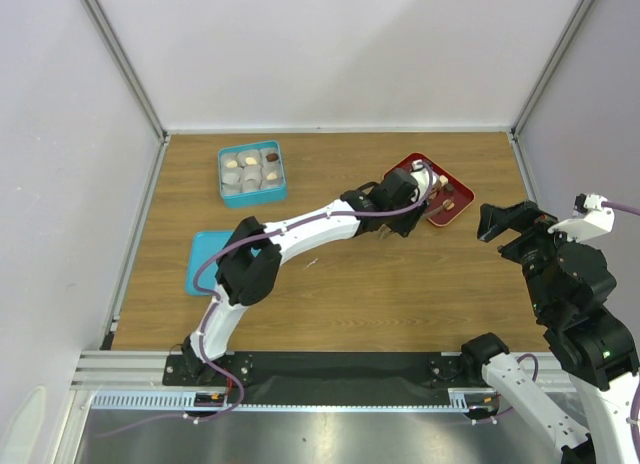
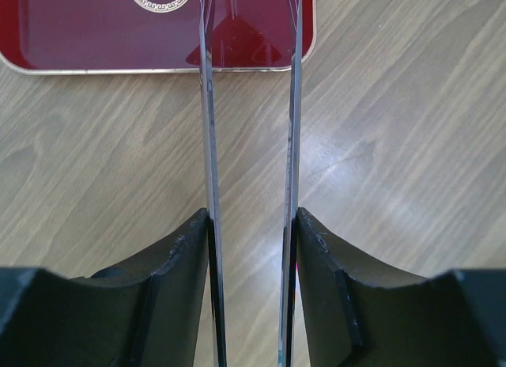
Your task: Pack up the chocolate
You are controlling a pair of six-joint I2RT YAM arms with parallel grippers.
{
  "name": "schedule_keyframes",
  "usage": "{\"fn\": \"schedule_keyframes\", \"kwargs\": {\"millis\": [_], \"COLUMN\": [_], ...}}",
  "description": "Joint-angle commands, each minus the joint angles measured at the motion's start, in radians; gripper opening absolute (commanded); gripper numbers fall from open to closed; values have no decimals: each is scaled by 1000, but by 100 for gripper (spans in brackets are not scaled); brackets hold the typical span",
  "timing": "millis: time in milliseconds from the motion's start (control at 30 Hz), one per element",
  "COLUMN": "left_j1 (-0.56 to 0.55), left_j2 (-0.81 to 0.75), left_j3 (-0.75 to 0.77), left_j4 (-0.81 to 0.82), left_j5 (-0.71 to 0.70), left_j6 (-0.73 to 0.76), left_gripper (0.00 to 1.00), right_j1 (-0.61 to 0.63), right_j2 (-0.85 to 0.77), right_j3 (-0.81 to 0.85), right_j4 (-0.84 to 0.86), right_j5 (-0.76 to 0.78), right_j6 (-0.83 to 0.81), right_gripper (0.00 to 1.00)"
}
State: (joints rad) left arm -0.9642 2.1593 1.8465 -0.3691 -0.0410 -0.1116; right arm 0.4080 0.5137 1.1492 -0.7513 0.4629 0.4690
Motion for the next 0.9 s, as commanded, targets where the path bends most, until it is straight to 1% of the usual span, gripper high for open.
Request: {"fn": "schedule_keyframes", "kwargs": {"millis": [0,100,333,633,867], "left_j1": [-10,-10,-10,-10,-10], "left_j2": [34,60,117,148,189], "left_j3": [65,72,118,128,174], "left_j4": [79,105,108,121,105], "left_j5": [0,4,9,20,15], "left_j6": [50,62,69,82,79], "left_gripper": [50,50,51,51,51], "right_j1": [-1,-1,-1,-1,0], "right_j2": [0,3,3,17,22], "right_j3": [32,34,35,24,20], "right_j4": [-2,-5,-14,0,7], "right_j5": [16,16,31,34,39], "right_j6": [-20,-20,-26,-29,-35], "right_gripper": [100,100,99,100,100]}}
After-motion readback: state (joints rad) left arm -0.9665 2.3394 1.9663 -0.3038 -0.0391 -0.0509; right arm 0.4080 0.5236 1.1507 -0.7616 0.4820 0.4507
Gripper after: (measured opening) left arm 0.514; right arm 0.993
